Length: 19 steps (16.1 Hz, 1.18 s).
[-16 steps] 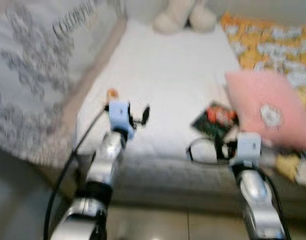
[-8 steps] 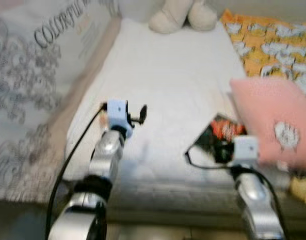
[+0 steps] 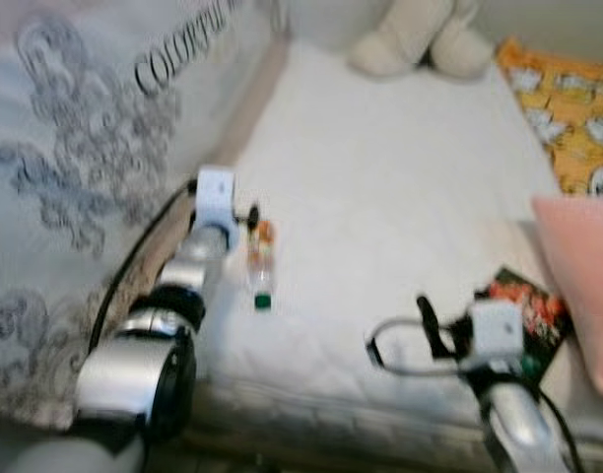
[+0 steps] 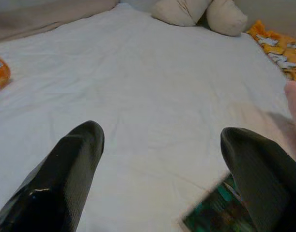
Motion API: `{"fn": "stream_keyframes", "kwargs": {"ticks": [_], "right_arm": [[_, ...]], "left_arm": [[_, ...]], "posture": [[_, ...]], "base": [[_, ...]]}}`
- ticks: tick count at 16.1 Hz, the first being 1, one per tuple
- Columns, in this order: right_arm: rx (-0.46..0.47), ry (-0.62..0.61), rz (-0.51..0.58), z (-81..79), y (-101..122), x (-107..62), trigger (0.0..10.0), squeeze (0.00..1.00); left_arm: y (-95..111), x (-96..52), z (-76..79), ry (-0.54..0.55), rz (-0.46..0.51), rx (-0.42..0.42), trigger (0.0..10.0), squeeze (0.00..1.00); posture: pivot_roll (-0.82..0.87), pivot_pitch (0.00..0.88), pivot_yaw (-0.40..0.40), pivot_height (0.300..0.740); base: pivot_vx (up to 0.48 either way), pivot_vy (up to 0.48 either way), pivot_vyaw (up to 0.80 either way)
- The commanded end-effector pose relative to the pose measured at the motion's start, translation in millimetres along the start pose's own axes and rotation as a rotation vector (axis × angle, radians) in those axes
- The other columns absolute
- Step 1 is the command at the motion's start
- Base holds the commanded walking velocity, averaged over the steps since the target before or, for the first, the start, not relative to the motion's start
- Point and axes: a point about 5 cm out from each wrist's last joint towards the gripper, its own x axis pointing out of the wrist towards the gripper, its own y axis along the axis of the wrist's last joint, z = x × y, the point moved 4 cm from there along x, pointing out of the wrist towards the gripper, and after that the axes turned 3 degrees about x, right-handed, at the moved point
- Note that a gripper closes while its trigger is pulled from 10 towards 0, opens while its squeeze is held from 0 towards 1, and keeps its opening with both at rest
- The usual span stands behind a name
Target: Clean up the room
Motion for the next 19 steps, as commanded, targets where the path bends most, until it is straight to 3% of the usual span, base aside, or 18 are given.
{"fn": "stream_keyframes", "kwargs": {"ticks": [1,3,4,9,14,16,17,18,19], "right_arm": [[-0.027,0.001,-0.003,3.5,6.5,-10.0,10.0,0.0],[-0.039,0.001,-0.011,2.4,9.1,-21.3,10.0,0.0],[-0.04,0.006,-0.019,0.2,10.4,-26.6,10.0,0.0],[-0.037,0.045,-0.061,-13.1,10.8,-48.9,10.0,0.0],[-0.069,0.134,-0.117,-29.4,5.4,-74.2,10.0,0.0],[-0.068,0.14,-0.141,-30.0,5.5,-83.3,10.0,0.0],[-0.068,0.141,-0.142,-30.1,5.9,-84.3,10.0,0.0],[-0.064,0.151,-0.146,-30.8,6.7,-86.1,10.0,0.0],[-0.056,0.168,-0.148,-32.9,8.1,-87.7,10.0,0.0]], "left_arm": [[5.1,1.7,-0.1,0.016,-0.015,-0.057,10.0,0.0],[4.5,2.1,0.5,0.019,-0.027,-0.054,10.0,0.0],[4.1,2.2,2.5,0.013,-0.03,-0.036,10.0,1.0],[7.1,3.0,14.9,-0.01,-0.03,0.116,10.0,1.0],[7.2,1.9,-12.2,0.132,-0.043,0.166,10.0,1.0],[-7.4,0.3,-13.5,0.124,-0.082,0.104,10.0,1.0],[-8.5,0.2,-13.3,0.123,-0.085,0.098,10.0,0.0],[-10.3,0.3,-8.7,0.102,-0.085,0.062,10.0,0.0],[-10.2,0.3,-5.7,0.102,-0.081,0.082,10.0,0.0]], "posture": [[-0.22,0.0,-0.036,0.74],[-0.24,0.0,-0.04,0.74],[-0.26,0.0,-0.039,0.74],[-0.27,0.058,-0.035,0.74],[-0.3,0.116,-0.049,0.74],[-0.31,0.144,-0.062,0.74],[-0.31,0.144,-0.062,0.74],[-0.31,0.156,-0.068,0.74],[-0.31,0.164,-0.073,0.74]], "base": [[0.0,0.0,0.0],[0.0,0.0,0.0],[0.0,0.0,0.0],[0.0,0.0,0.0],[0.0,0.0,0.0],[0.0,0.0,0.0],[0.0,0.0,0.0],[0.0,0.0,0.0],[0.0,0.0,0.0]]}}
